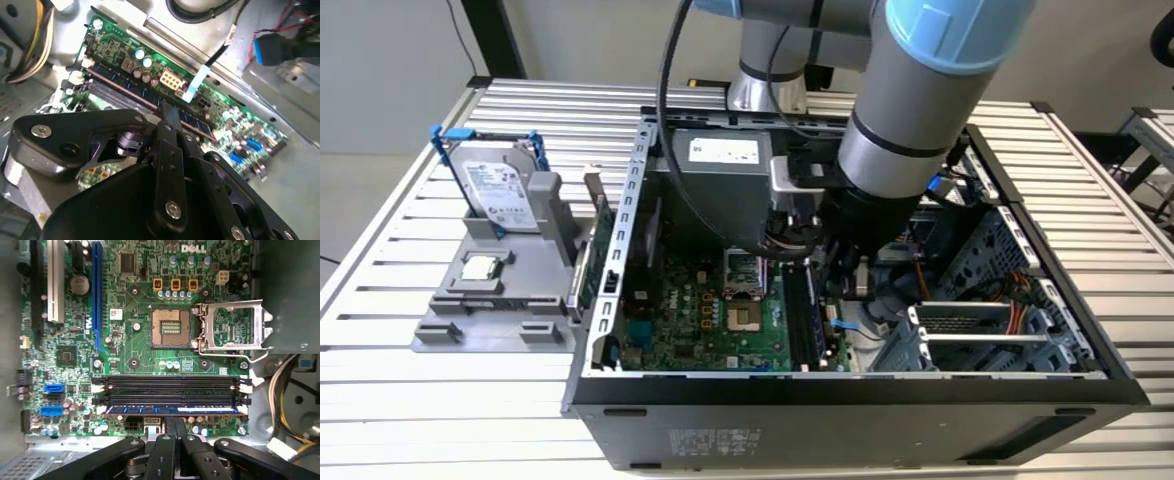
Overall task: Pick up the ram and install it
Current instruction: 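Press down the ram until it locks into place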
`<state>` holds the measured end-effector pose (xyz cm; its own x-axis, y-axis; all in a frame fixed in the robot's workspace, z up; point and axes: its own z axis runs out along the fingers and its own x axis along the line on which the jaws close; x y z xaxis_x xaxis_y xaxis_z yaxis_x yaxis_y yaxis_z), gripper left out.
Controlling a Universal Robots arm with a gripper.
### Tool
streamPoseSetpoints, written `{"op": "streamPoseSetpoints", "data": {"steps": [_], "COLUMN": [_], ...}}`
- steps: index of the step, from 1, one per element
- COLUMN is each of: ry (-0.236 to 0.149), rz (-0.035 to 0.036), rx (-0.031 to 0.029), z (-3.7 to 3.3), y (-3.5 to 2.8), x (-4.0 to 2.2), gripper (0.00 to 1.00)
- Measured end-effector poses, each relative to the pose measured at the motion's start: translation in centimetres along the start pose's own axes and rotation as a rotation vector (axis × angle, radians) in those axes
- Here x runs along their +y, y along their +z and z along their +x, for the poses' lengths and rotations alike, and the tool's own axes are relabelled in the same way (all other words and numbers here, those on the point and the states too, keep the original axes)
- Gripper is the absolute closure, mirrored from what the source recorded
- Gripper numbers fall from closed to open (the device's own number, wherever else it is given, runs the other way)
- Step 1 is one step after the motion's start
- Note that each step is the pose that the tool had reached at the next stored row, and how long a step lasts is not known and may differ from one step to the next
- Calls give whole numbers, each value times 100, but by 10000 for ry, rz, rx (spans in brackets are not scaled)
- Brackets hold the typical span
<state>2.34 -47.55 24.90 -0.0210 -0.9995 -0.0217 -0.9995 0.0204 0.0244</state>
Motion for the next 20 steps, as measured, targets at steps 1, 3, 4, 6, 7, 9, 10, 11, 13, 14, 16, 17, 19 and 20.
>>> {"op": "streamPoseSetpoints", "data": {"steps": [1, 3, 4, 6, 7, 9, 10, 11, 13, 14, 16, 17, 19, 20], "ry": [0, 0, 1, 1, 0, 0, 0, 0, 0, 0, 0, 0, 0, -1], "rz": [-1, -1, -1, -1, -1, 0, 0, -1, 0, 0, 0, -1, -1, -1], "rx": [4, 3, 4, 4, 2, 2, 2, 4, 0, -1, 2, 2, 3, 3], "z": [-1, -3, -4, -6, -7, -9, -10, -11, -11, -11, -11, -11, -11, -11], "y": [-47, -138, -184, -273, -321, -411, -457, -494, -507, -509, -514, -517, -521, -523], "x": [1, 4, 5, 7, 8, 10, 11, 12, 12, 12, 12, 12, 13, 13], "gripper": [100, 100, 100, 100, 100, 100, 100, 100, 100, 100, 100, 100, 100, 100]}}
